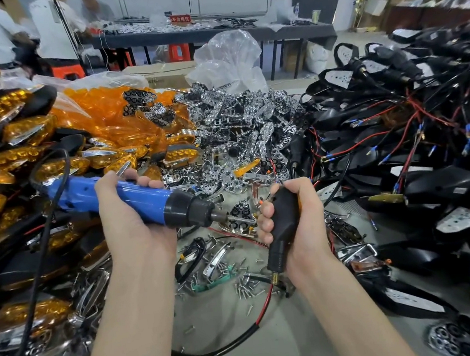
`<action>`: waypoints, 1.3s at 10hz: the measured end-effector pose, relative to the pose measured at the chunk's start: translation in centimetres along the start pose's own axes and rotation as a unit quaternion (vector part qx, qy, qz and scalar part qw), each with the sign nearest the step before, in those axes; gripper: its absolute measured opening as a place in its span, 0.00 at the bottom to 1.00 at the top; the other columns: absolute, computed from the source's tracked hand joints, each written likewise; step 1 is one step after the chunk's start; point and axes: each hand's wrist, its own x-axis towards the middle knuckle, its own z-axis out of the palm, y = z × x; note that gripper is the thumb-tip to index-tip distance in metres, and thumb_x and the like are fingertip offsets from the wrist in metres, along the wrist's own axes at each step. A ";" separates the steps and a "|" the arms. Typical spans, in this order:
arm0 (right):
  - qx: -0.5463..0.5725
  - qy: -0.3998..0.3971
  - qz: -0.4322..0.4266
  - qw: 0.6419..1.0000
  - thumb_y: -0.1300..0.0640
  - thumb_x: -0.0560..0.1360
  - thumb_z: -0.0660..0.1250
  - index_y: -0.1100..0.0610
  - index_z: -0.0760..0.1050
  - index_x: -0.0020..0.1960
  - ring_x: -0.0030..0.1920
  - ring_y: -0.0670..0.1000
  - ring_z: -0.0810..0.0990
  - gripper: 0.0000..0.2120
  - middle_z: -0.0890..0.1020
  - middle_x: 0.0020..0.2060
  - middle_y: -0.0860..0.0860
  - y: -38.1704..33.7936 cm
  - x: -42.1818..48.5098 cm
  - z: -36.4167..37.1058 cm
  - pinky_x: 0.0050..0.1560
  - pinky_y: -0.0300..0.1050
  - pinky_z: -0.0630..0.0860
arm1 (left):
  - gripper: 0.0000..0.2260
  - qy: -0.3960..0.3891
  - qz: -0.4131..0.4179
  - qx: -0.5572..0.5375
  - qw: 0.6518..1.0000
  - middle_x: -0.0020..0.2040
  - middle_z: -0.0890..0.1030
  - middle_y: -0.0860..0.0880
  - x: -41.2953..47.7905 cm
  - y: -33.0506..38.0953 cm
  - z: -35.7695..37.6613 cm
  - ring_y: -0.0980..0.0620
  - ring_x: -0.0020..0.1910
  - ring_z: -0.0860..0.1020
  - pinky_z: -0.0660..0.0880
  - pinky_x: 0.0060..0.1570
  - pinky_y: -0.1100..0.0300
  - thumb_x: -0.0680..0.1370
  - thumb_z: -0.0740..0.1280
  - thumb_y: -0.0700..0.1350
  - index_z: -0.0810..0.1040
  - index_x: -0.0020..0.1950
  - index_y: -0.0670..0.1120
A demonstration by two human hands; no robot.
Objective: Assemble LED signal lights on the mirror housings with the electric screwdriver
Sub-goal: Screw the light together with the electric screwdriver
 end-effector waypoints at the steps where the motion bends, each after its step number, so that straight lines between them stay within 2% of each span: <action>1: -0.012 0.009 0.015 1.000 0.50 0.76 0.64 0.50 0.77 0.31 0.24 0.48 0.69 0.15 0.75 0.29 0.50 0.1 -0.1 0.0 0.22 0.40 0.68 | 0.06 -0.002 0.000 0.000 1.000 0.32 0.79 0.51 -0.1 0.0 0.0 0.55 0.27 0.77 0.77 0.33 0.63 0.78 0.68 0.46 0.75 0.47 0.44; 2: -0.005 0.013 0.046 0.999 0.46 0.79 0.61 0.51 0.79 0.33 0.25 0.49 0.71 0.19 0.76 0.30 0.51 0.3 -0.1 -0.1 0.24 0.40 0.71 | 0.06 -0.004 0.001 0.003 1.000 0.32 0.79 0.51 0.0 0.0 -0.1 0.55 0.27 0.77 0.77 0.33 0.63 0.78 0.68 0.46 0.75 0.47 0.44; 3: 0.013 -0.001 0.041 0.999 0.44 0.83 0.55 0.55 0.81 0.46 0.29 0.51 0.76 0.21 0.79 0.34 0.53 0.3 0.1 -0.2 0.29 0.42 0.76 | 0.06 -0.006 0.004 0.002 1.000 0.32 0.79 0.51 0.0 0.0 -0.1 0.55 0.27 0.77 0.77 0.33 0.63 0.78 0.68 0.46 0.75 0.47 0.44; 4: 0.047 -0.036 0.040 0.997 0.48 0.83 0.55 0.59 0.78 0.59 0.38 0.53 0.81 0.19 0.81 0.40 0.56 -0.1 0.1 0.0 0.40 0.47 0.81 | 0.06 -0.008 0.001 0.003 1.000 0.32 0.79 0.51 0.0 0.0 -0.1 0.55 0.27 0.77 0.77 0.33 0.63 0.78 0.68 0.46 0.75 0.47 0.44; 5: 0.060 -0.047 0.040 0.996 0.52 0.80 0.60 0.60 0.76 0.62 0.40 0.53 0.82 0.17 0.81 0.43 0.56 -0.3 -0.2 0.3 0.42 0.49 0.82 | 0.07 -0.008 0.001 0.004 1.000 0.32 0.79 0.51 0.0 0.1 -0.1 0.55 0.28 0.77 0.77 0.34 0.63 0.78 0.68 0.47 0.75 0.47 0.44; 6: 0.049 -0.026 0.035 0.998 0.50 0.85 0.56 0.59 0.77 0.63 0.40 0.53 0.82 0.16 0.81 0.45 0.57 -0.2 -0.1 0.2 0.46 0.50 0.80 | 0.07 -0.008 0.006 0.002 1.000 0.32 0.79 0.51 -0.1 0.1 -0.1 0.55 0.27 0.77 0.77 0.33 0.63 0.78 0.68 0.46 0.74 0.47 0.44; 7: 0.058 -0.024 0.029 0.998 0.49 0.86 0.55 0.57 0.78 0.61 0.41 0.53 0.82 0.17 0.81 0.45 0.56 -0.2 -0.1 0.1 0.48 0.51 0.79 | 0.07 -0.007 0.006 0.000 1.000 0.32 0.79 0.51 -0.2 0.1 -0.1 0.55 0.27 0.77 0.77 0.33 0.63 0.78 0.68 0.46 0.74 0.47 0.44; 10: 0.057 -0.012 0.020 0.998 0.47 0.86 0.56 0.56 0.80 0.58 0.40 0.53 0.84 0.18 0.83 0.44 0.56 0.1 0.0 -0.2 0.45 0.51 0.81 | 0.07 -0.005 0.009 0.005 1.000 0.32 0.79 0.51 0.0 0.1 -0.2 0.55 0.28 0.77 0.77 0.34 0.63 0.78 0.69 0.46 0.74 0.47 0.44; 11: 0.076 -0.011 0.017 0.997 0.46 0.86 0.55 0.57 0.78 0.57 0.38 0.53 0.82 0.18 0.82 0.43 0.56 0.1 0.1 -0.2 0.40 0.49 0.80 | 0.07 -0.007 0.007 0.006 1.000 0.32 0.79 0.51 0.0 0.1 -0.2 0.55 0.28 0.77 0.77 0.34 0.63 0.78 0.69 0.47 0.74 0.47 0.44; 12: 0.082 -0.011 0.012 0.997 0.40 0.84 0.56 0.54 0.76 0.49 0.37 0.54 0.81 0.20 0.81 0.41 0.55 0.2 0.3 -0.4 0.35 0.46 0.79 | 0.07 -0.008 0.006 0.007 1.000 0.32 0.79 0.51 0.0 0.0 -0.2 0.55 0.28 0.78 0.77 0.33 0.63 0.78 0.69 0.47 0.74 0.47 0.44; 13: 0.046 0.009 -0.004 0.999 0.39 0.81 0.63 0.50 0.78 0.40 0.32 0.52 0.79 0.19 0.80 0.38 0.52 0.3 0.3 -0.6 0.31 0.44 0.77 | 0.07 -0.009 0.007 0.005 1.000 0.32 0.80 0.51 -0.1 0.0 -0.3 0.55 0.28 0.78 0.77 0.33 0.63 0.78 0.69 0.46 0.74 0.47 0.44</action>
